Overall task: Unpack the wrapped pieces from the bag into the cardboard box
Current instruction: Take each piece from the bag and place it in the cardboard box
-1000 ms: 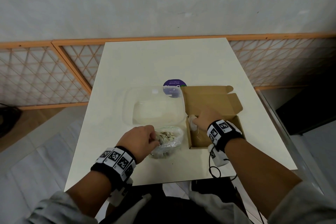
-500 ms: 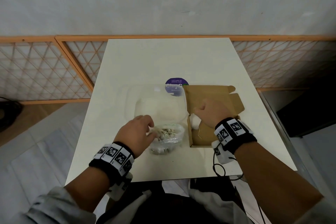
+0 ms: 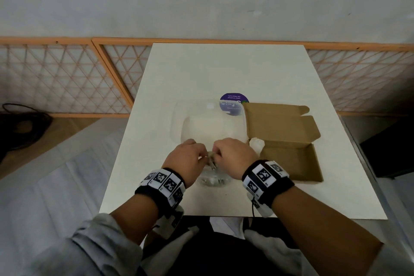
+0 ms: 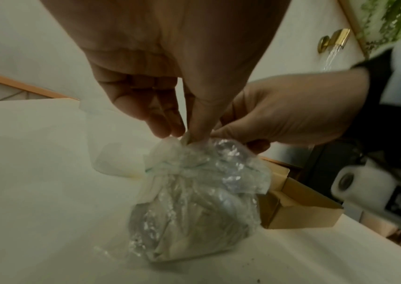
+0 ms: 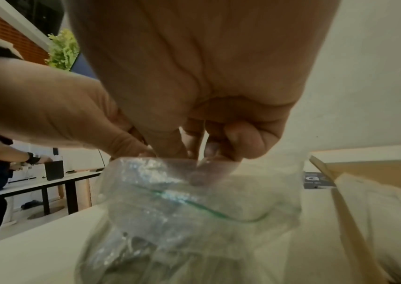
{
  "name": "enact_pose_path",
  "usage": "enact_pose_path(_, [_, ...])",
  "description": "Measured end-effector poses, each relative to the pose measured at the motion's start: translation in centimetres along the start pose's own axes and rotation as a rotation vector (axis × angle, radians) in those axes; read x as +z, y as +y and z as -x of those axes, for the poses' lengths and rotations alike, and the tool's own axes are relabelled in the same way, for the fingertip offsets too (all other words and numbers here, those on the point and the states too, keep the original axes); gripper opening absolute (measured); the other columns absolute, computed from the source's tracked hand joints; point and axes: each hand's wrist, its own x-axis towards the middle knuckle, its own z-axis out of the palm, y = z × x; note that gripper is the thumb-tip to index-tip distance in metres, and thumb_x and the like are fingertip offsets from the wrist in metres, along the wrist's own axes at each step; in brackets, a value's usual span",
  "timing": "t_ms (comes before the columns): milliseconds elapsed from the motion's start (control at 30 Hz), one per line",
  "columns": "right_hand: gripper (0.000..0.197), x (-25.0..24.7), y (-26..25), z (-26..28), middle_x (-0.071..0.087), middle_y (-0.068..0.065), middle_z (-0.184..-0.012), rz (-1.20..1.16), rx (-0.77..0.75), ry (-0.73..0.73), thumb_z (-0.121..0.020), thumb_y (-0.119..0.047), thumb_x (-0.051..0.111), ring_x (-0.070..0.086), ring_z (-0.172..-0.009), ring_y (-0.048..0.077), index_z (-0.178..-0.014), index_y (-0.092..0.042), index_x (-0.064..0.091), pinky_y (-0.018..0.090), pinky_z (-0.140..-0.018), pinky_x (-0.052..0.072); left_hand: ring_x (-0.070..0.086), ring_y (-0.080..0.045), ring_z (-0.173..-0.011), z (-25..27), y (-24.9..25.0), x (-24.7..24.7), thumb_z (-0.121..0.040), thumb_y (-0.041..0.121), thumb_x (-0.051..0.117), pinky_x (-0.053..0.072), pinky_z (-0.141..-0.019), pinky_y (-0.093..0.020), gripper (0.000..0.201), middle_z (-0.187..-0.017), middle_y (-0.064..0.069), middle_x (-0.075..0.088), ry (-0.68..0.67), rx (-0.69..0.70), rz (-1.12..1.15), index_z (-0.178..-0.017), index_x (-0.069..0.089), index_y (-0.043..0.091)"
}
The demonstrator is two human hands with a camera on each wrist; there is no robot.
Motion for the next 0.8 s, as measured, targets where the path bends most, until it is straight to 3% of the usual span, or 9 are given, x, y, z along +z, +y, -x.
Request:
enact_pose_path(167, [0.022, -1.1, 1.5, 0.9, 0.070, -0.004, -0.088, -0.211, 0.044, 0.013, -0.104, -0.029, 0.052, 0.064, -0.082, 0.017, -0.092, -0.017, 0.067, 0.039, -0.076, 0.054, 0.065, -0.013, -0.082, 0.3, -0.5, -0.8, -0.097, 0.037, 0.059, 0.054, -0.076, -0.034, 0.009, -0.092, 0.011, 0.069, -0.020, -0.029, 0.069, -0.093, 0.064, 0.030])
enact_pose_path(333, [0.031, -4.2, 1.6, 3.2, 0.068, 0.003, -0.083, -0.464, 0.024, 0.101, -0.107, -0.035, 0.054, 0.066, -0.081, 0.019, -0.087, -0.013, 0.061, 0.037, -0.075, 0.052, 0.063, -0.012, -0.088, 0.6, -0.5, -1.2, -0.094, 0.050, 0.063, 0.050, -0.076, -0.030, 0.023, -0.101, 0.012, 0.066, -0.103, -0.022, 0.082, -0.099, 0.065, 0.028])
enact_pose_path(433, [0.029, -5.4, 1.7, 4.2, 0.072, 0.003, -0.086, -0.611, 0.051, 0.096, -0.107, -0.036, 0.054, 0.072, -0.084, 0.012, -0.089, -0.015, 0.063, 0.036, -0.079, 0.052, 0.063, -0.011, -0.091, 0.7, -0.4, -1.2, -0.090, 0.057, 0.066, 0.051, -0.078, -0.029, 0.032, -0.104, 0.013, 0.064, -0.091, -0.013, 0.122, -0.106, 0.063, 0.030])
enact_pose_path(567, [0.031, -6.5, 1.7, 4.9, 0.073, 0.010, -0.090, -0.716, 0.025, 0.090, -0.107, -0.035, 0.055, 0.072, -0.082, 0.008, -0.096, -0.009, 0.066, 0.031, -0.073, 0.047, 0.061, -0.003, -0.107, 1.2, 0.7, -2.5, -0.091, 0.043, 0.069, 0.050, -0.084, -0.024, 0.043, -0.123, 0.018, 0.059, -0.052, 0.056, 0.307, -0.130, 0.055, 0.033])
enact_pose_path(633, [0.030, -6.9, 1.5, 5.3, 0.072, 0.010, -0.090, -0.716, -0.001, 0.095, -0.107, -0.033, 0.055, 0.072, -0.082, 0.008, -0.096, -0.008, 0.067, 0.028, -0.072, 0.046, 0.059, 0.000, -0.116, 1.6, 1.9, -3.7, -0.090, 0.034, 0.065, 0.054, -0.086, -0.026, 0.047, -0.127, 0.021, 0.059, -0.033, 0.092, 0.482, -0.135, 0.053, 0.036])
enact_pose_path(733, [0.025, -7.4, 0.9, 5.7, 0.073, 0.005, -0.087, -0.720, -0.039, 0.130, -0.106, -0.032, 0.057, 0.072, -0.083, 0.012, -0.093, -0.014, 0.069, 0.025, -0.071, 0.047, 0.069, -0.010, -0.107, 2.0, 3.7, -5.2, -0.092, 0.031, 0.071, 0.061, -0.085, -0.032, 0.032, -0.115, 0.012, 0.073, -0.066, 0.092, 0.744, -0.123, 0.062, 0.030])
enact_pose_path(800, [0.021, -7.5, 0.5, 5.8, 0.073, 0.005, -0.084, -0.750, -0.084, 0.169, -0.105, -0.029, 0.061, 0.070, -0.084, 0.022, -0.089, -0.017, 0.070, 0.027, -0.072, 0.052, 0.074, -0.017, -0.095, 2.0, 4.5, -5.6, -0.093, 0.037, 0.074, 0.061, -0.081, -0.037, 0.023, -0.104, 0.003, 0.078, -0.079, 0.103, 0.760, -0.110, 0.066, 0.023])
